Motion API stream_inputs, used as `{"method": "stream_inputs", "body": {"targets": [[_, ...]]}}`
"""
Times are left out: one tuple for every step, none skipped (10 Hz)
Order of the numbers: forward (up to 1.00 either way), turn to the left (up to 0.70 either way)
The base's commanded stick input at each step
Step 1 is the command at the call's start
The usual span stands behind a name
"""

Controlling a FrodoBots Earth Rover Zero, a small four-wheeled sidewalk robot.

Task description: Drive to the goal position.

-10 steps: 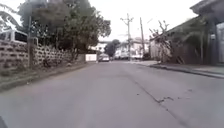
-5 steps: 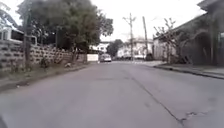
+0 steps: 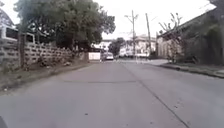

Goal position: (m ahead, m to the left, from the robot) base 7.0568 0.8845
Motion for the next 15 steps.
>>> {"method": "stream_inputs", "body": {"targets": [[1.00,0.07],[1.00,0.02],[1.00,-0.33],[1.00,-0.33],[1.00,-0.33],[1.00,-0.33],[1.00,-0.33],[1.00,-0.33],[1.00,-0.33],[1.00,-0.04],[1.00,0.07],[1.00,0.07],[1.00,0.07],[1.00,0.07],[1.00,0.07]]}}
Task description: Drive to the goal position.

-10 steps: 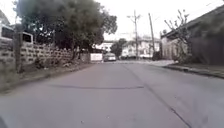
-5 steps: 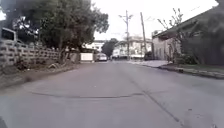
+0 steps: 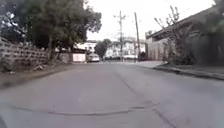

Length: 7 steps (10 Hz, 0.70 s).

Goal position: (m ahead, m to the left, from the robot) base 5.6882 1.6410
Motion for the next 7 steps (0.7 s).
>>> {"method": "stream_inputs", "body": {"targets": [[1.00,0.07],[1.00,0.07],[1.00,0.07],[1.00,0.07],[1.00,0.07],[1.00,0.07],[1.00,0.07]]}}
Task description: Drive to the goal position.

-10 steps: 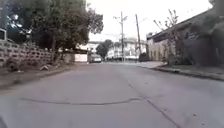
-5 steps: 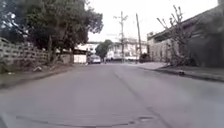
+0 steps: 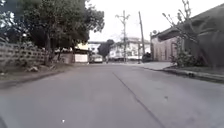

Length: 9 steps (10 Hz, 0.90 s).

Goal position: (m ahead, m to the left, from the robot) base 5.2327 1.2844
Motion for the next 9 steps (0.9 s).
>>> {"method": "stream_inputs", "body": {"targets": [[1.00,0.07],[1.00,0.07],[1.00,0.07],[1.00,0.07],[1.00,0.07],[1.00,0.07],[1.00,0.07],[1.00,0.07],[1.00,0.07]]}}
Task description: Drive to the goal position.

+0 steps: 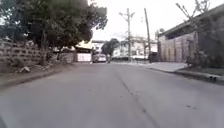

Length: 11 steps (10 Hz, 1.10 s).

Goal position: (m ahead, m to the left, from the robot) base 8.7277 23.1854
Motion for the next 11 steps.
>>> {"method": "stream_inputs", "body": {"targets": [[1.00,0.07],[1.00,0.23],[1.00,0.47],[1.00,0.39],[1.00,0.12],[1.00,0.07],[1.00,0.07],[1.00,0.07],[1.00,-0.16],[1.00,-0.33],[1.00,-0.33]]}}
